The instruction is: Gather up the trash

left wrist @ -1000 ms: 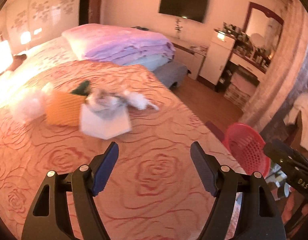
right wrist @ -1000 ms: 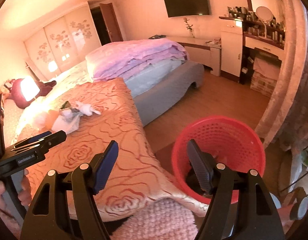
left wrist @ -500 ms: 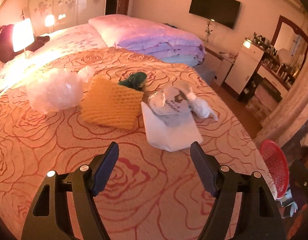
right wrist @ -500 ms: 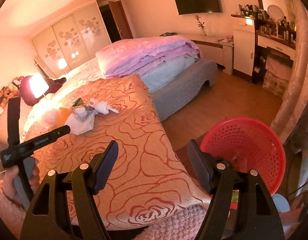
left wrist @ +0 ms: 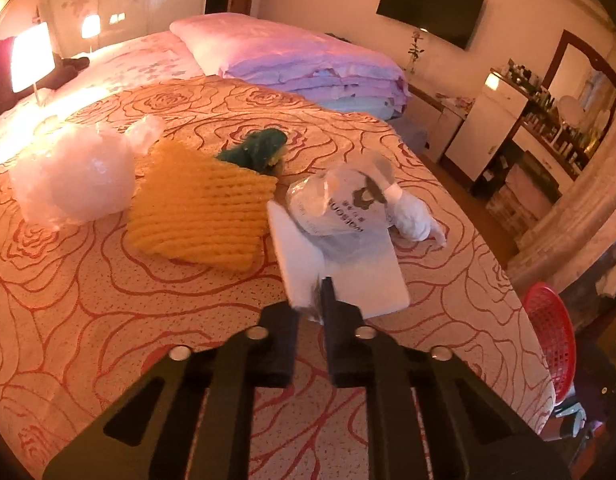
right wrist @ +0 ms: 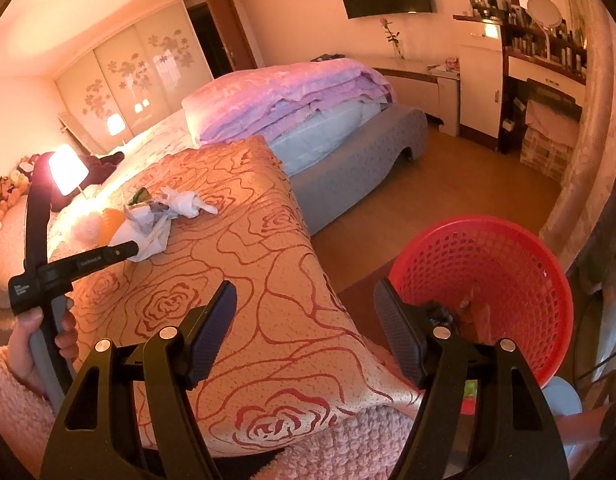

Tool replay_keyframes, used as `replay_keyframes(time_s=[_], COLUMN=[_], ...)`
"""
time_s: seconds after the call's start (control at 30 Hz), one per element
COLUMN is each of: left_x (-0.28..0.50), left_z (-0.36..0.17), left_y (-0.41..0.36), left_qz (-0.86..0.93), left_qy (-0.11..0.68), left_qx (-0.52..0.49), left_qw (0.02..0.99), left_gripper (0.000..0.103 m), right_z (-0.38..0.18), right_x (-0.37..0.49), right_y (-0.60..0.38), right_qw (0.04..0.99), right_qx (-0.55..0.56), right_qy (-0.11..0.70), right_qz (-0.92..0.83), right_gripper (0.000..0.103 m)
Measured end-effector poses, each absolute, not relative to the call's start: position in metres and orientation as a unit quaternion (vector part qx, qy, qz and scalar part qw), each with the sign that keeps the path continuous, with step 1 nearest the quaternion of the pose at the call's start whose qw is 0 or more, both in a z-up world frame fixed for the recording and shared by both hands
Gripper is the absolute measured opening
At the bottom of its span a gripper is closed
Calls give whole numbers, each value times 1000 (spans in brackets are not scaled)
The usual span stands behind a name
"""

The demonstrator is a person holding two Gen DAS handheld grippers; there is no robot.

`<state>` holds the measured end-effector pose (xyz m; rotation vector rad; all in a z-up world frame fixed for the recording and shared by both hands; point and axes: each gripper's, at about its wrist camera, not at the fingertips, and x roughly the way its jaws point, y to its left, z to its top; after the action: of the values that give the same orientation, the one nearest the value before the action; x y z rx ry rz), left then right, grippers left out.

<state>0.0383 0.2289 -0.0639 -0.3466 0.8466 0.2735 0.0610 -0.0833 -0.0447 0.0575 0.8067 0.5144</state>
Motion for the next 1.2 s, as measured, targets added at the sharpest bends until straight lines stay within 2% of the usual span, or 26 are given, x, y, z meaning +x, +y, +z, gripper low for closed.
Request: replay_keyframes(time_s=[0.6, 0.63, 0.7, 0.77, 1.03, 1.2], left_x=[-41, -44, -50, -54, -69, -72], left_z=[-60, -60, -59, -57, -38, -24], left_y=[199, 199, 200, 201, 201, 202], left_qz=[86, 83, 78, 84, 128, 145], left_qy=[413, 415, 415, 412, 384, 350], left_qx=[-151, -152, -158, -159, -134, -136], left_qw=[894, 893, 892, 893, 904, 915], left_gripper=[5, 7, 20, 43, 53, 53], right_z=[-44, -44, -44, -43, -43, -43], right_x=[56, 55, 55, 54, 53, 52], right_y=[-79, -79, -77, -75, -74, -74], right_qw=[885, 885, 884, 883, 882, 882], right_qx=[25, 25, 24, 22, 21, 22], right_qy=[389, 389, 390, 391, 390, 391], right_qz=[255, 256, 257, 260, 262, 261], right_gripper=[69, 69, 69, 69, 69, 69])
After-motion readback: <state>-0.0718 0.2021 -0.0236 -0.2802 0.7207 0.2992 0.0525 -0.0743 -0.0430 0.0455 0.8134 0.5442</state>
